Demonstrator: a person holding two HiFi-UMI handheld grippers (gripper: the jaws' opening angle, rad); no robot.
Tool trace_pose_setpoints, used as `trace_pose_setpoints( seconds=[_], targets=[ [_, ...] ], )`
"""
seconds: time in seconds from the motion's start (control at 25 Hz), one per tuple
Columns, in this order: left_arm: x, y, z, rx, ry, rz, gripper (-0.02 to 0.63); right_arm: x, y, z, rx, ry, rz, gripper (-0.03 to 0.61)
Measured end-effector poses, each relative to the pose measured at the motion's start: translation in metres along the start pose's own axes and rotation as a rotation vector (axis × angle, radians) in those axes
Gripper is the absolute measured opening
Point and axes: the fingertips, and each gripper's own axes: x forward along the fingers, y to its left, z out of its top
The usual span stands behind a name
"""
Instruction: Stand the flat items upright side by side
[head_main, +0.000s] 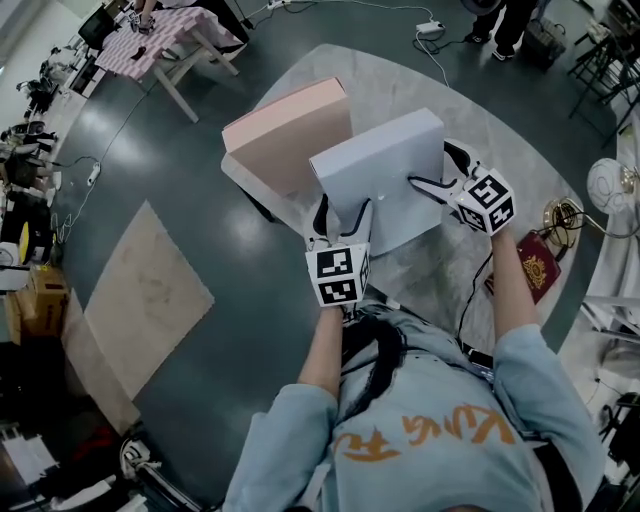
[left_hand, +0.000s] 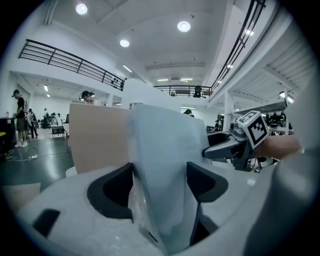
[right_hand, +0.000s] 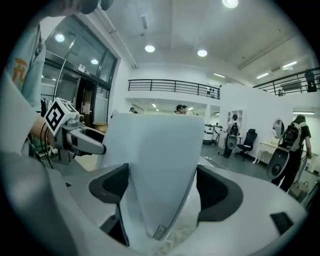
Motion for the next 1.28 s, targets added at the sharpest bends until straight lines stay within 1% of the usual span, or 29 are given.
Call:
trace_pose_setpoints(
  seconds=[0.12,0.28,0.48,0.6,0.76,1.04,1.28],
  targets=[
    [-0.004,-0.004,0.007,0.025,-0.026,0.008,0.35,-0.003,-0.002,0.004,-0.03,-0.002,-0.022,0.424],
    [-0.007,-0.013,0.011,0.045,-0.057,-0.009,0.341,-0.012,-0.006,0.0,-0.051,0.009,-0.064,0.419],
    [-0.009,-0.015,0.007,0.09,-0.066,0.0,0.334,-0.017,-0.005,-0.003,-0.037,0.001,-0.1,0.416],
    [-0.009,-0.018,0.003,0.109,-0.076,0.006,0.337,-0.019,-0.004,-0.008,0.0,-0.006,-0.114,0.417],
    [-0.008,-0.019,0.004,0.099,-0.064,-0.011,0.337,-0.021,-0.004,-0.015,0.071,-0.012,-0.13,0.411],
    [-0.019,-0.01,0.007,0.073,-0.066,-0.037,0.337,-0.025,0.0,-0.019,0.123,-0.005,-0.186,0.41],
    [-0.028,-0.004,-0.003,0.05,-0.048,-0.057,0.336,-0.032,0.004,-0.03,0.189,-0.003,-0.236,0.405]
  ],
)
